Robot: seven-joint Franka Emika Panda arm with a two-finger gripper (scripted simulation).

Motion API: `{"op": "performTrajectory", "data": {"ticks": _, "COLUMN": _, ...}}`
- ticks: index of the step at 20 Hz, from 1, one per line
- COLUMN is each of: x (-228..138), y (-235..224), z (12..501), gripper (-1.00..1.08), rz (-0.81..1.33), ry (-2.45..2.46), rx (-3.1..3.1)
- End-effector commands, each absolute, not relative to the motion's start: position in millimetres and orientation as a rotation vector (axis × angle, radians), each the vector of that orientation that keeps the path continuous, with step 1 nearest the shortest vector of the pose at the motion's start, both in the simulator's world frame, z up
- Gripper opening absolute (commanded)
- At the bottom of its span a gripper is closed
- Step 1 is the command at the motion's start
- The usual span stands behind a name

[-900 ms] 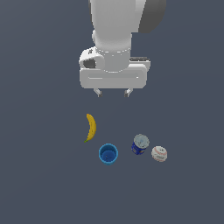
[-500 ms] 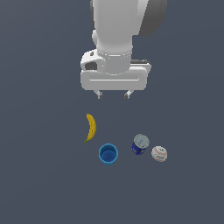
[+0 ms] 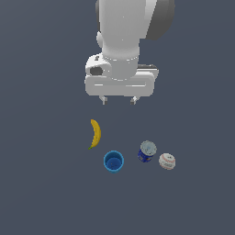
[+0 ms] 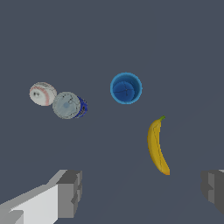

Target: Pick up a designated object from a clutter of objects.

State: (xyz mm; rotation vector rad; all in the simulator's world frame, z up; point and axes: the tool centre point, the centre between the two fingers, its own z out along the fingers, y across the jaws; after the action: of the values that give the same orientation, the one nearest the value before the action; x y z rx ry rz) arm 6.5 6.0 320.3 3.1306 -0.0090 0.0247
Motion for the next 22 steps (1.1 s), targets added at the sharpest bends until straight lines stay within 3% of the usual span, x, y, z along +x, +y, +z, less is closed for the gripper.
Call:
{"op": "performTrajectory", "data": {"ticks": 1, "x": 7, "y": 4, "z": 316, "gripper": 1.0, "rz": 0.023, "ry": -0.008, "rx": 3.132}}
{"op": "performTrajectory", "data": {"ticks": 11, "x": 9, "y": -21, "z": 264, "gripper": 1.0, "rz": 0.018, "ry": 0.018, "rx": 3.145}}
{"op": "performTrajectory", "data": {"ticks": 22, "x": -10, "y": -78, "z": 156, "gripper": 1.0, "rz": 0.012, "ry": 0.057, "rx": 3.156}}
